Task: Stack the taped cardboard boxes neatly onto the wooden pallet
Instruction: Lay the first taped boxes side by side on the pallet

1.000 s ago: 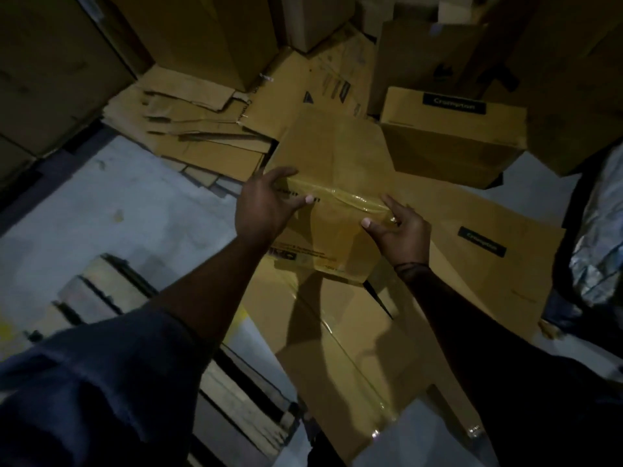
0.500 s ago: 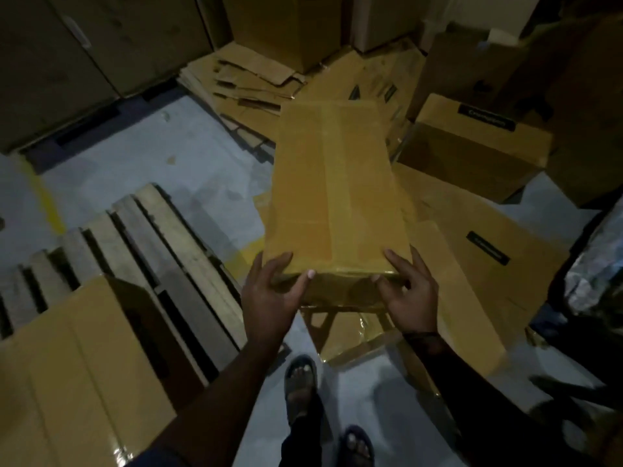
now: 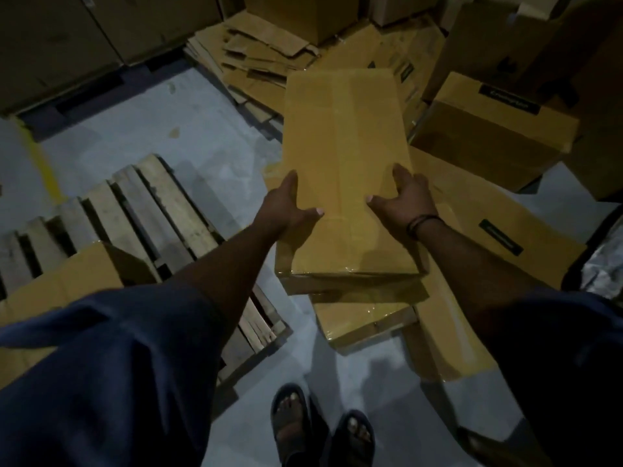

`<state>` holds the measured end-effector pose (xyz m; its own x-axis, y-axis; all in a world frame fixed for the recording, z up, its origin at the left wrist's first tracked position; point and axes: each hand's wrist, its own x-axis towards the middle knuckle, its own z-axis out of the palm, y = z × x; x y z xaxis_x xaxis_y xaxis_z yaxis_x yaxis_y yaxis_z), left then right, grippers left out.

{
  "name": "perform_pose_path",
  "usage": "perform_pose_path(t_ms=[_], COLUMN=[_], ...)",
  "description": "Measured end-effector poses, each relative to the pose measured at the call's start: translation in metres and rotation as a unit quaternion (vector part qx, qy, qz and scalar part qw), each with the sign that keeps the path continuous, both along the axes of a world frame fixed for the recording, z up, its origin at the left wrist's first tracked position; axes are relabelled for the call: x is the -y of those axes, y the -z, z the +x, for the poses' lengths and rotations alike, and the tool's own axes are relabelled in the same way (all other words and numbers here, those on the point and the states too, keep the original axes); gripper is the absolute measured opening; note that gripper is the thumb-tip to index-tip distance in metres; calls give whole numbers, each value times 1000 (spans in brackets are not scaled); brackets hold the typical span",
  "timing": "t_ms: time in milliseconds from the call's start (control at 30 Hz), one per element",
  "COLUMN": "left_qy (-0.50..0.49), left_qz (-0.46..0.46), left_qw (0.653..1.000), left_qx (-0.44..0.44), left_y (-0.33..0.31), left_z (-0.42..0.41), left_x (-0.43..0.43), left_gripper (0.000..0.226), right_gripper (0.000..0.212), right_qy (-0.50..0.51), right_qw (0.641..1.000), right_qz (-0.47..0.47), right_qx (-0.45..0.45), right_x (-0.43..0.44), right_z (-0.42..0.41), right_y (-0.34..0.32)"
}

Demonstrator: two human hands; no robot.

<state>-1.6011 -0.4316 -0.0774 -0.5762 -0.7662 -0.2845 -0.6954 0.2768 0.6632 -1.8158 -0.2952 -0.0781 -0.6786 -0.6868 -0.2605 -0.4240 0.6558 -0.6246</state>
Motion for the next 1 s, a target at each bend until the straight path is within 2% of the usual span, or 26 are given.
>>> perform_pose_path(t_ms=[200,267,400,533,700,1000], left_qy=[-12,-35,-102,-173,-240,-293], left_qz=[-12,-17,-62,-86,-55,37], left_qw=[1000,999,993,981,968,954], left_qx=[-3,-11,-7,22,42,57], left_y=[5,2,-21,-44,-37,43], left_z=[27,53,110,173,256,359], left_x=[-1,-7,-18,-26,-47,-92], left_gripper=[107,108,95,96,99,95], right_gripper=[87,86,84,85,88,87], right_qy=[-23,-42,-88,-140,-233,-299], right_qw=[999,997,991,984,969,953], right_qz=[-16,-30,-77,-95,-77,8], right_qx=[-42,-57,-60,-54,-44,-41], right_x=[4,5,25,49,67,55], right_z=[25,45,95,153,226,327], right_y=[-4,-10,-26,-41,-39,27])
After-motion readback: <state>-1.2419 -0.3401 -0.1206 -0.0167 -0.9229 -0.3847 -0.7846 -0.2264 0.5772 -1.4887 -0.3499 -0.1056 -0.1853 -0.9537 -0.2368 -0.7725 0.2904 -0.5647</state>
